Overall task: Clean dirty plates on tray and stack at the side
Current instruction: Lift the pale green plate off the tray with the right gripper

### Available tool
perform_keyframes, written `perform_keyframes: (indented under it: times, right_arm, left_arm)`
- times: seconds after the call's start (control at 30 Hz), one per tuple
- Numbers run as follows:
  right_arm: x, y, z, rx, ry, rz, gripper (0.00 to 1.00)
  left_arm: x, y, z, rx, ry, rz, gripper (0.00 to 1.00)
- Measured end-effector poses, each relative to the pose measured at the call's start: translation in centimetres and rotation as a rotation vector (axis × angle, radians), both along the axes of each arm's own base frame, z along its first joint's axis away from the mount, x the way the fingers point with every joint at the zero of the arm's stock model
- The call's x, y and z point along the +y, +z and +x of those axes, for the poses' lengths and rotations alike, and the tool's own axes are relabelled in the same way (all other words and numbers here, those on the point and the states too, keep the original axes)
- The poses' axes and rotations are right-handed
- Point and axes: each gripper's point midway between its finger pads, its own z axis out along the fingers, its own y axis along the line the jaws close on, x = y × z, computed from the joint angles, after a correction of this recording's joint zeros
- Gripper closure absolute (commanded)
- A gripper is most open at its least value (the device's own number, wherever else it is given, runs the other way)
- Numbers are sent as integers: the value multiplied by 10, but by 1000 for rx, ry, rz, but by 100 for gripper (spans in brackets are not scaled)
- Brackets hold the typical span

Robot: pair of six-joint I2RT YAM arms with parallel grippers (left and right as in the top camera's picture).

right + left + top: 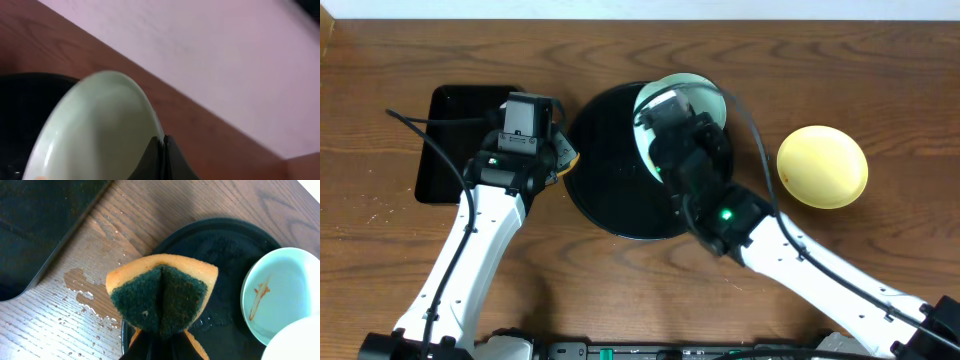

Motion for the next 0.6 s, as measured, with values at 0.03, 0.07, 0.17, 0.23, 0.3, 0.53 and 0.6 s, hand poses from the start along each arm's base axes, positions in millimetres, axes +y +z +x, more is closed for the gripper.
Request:
perform_keyframes:
  times: [0.03,0.07,0.17,0.23,0.3,0.53,0.6]
  right_arm:
    - [2,3,-2,-13,7,-33,99]
    - [4,4,-4,-20,13,-52,98]
    - [8,7,-9,-33,31,-123,98]
    - [9,7,-10,-35,36,-149,98]
    - [8,7,-10,-34,36,-165,99]
    - [2,0,-11,-10,-2,-121,99]
    - [-5,-6,-10,15,-34,-80,99]
  left_arm:
    - [0,0,0,0,0,0,92]
    - [0,0,0,0,0,0,92]
    - [0,0,0,0,0,0,92]
    - [0,0,0,1,0,0,92]
    - [0,-1,-1,3,0,0,92]
    - [0,-1,-1,4,0,0,92]
    - [0,-1,-1,4,0,0,93]
